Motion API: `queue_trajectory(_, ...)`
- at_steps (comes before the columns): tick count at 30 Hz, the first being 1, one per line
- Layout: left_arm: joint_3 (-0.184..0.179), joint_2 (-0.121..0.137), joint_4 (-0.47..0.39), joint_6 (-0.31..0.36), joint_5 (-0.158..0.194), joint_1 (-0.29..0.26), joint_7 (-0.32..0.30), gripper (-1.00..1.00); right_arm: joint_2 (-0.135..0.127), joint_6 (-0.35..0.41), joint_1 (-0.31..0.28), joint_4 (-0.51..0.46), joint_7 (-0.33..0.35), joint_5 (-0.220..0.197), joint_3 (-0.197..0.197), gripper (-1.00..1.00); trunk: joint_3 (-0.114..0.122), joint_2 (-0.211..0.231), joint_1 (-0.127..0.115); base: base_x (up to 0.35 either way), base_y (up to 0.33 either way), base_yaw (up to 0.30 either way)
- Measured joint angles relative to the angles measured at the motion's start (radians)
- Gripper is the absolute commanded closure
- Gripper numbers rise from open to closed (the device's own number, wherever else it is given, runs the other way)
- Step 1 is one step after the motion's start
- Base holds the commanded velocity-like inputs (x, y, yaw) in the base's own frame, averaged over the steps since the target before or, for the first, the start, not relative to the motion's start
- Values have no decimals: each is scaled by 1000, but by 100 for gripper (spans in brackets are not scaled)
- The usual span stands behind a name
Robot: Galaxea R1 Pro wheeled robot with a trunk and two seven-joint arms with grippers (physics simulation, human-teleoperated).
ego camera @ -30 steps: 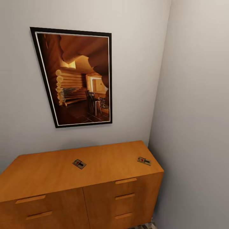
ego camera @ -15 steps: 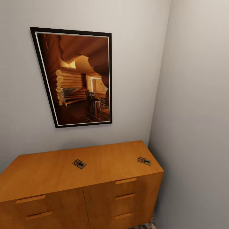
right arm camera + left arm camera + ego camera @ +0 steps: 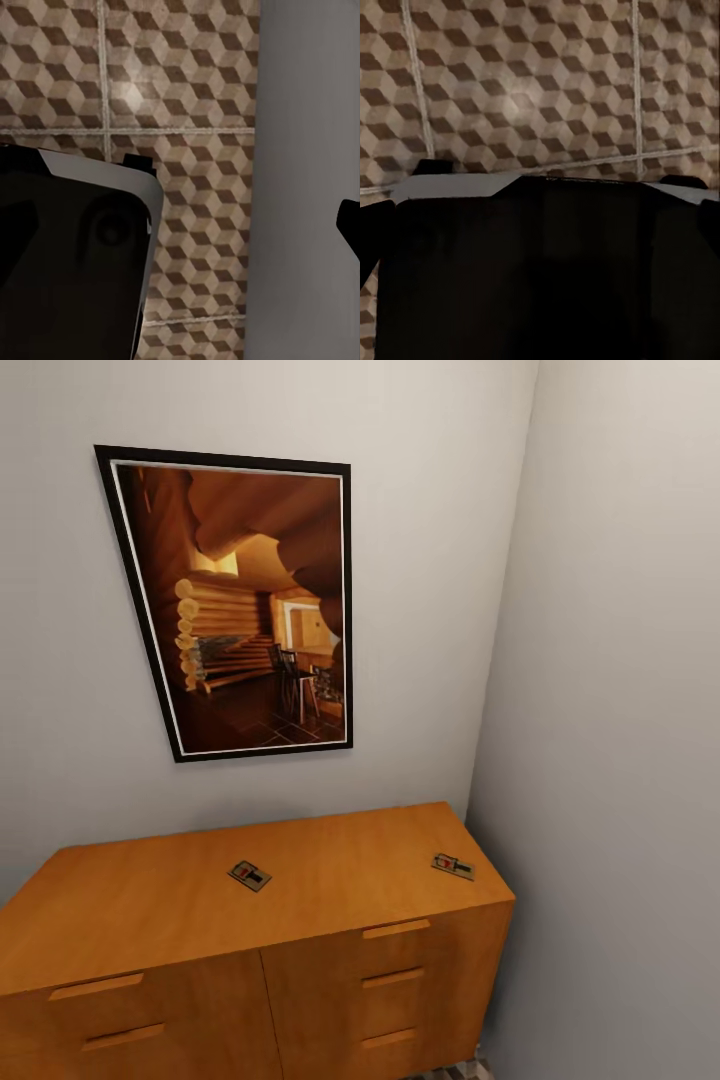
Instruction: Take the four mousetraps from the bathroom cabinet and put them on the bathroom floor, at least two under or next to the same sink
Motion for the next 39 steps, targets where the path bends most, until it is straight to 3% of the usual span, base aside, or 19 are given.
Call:
queue_trajectory(1,-9,-20,-14,17,-25,-3,0,-100,-1,4,-1,-5,3,0,-1,-100,0,0,0,0,0,0)
queue_trajectory(5,-21,-44,-92,98,-97,-5,1,-100,-3,18,-1,-35,5,1,-3,-100,0,0,0,0,0,0)
queue_trajectory(8,-29,-52,-272,282,-182,-7,5,-100,-5,80,0,-129,8,-6,-4,-100,0,0,0,0,0,0)
queue_trajectory(11,-28,-54,-392,401,-219,-7,13,-100,-5,147,0,-202,17,-10,-10,-100,0,0,0,0,0,0)
queue_trajectory(13,-29,-55,-500,499,-242,-7,33,-100,-6,223,0,-284,35,-18,-13,-100,0,0,0,0,0,0)
queue_trajectory(14,-28,-56,-588,571,-255,-8,65,-100,-17,297,0,-370,63,-32,-18,-100,0,0,0,0,0,0)
queue_trajectory(16,-28,-57,-650,610,-263,-7,92,-100,-32,347,1,-434,82,-46,-27,-100,0,0,0,0,0,0)
queue_trajectory(18,-28,-58,-742,672,-267,-7,143,-100,-68,447,2,-545,108,-75,-55,-100,0,0,0,0,0,0)
queue_trajectory(24,-29,-61,-931,793,-270,-7,188,-100,-125,654,2,-776,125,-109,-135,-100,0,0,0,0,0,0)
queue_trajectory(28,-30,-61,-1071,874,-272,-7,194,-100,-135,772,3,-919,126,-113,-171,-100,0,0,0,0,0,0)
queue_trajectory(34,-29,-61,-1281,1009,-281,-12,196,-100,-144,928,3,-1113,127,-113,-192,-100,0,0,0,0,0,0)
queue_trajectory(39,-24,-62,-1386,1090,-286,-16,194,-100,-146,1028,3,-1277,122,-110,-201,-100,0,0,0,0,0,0)
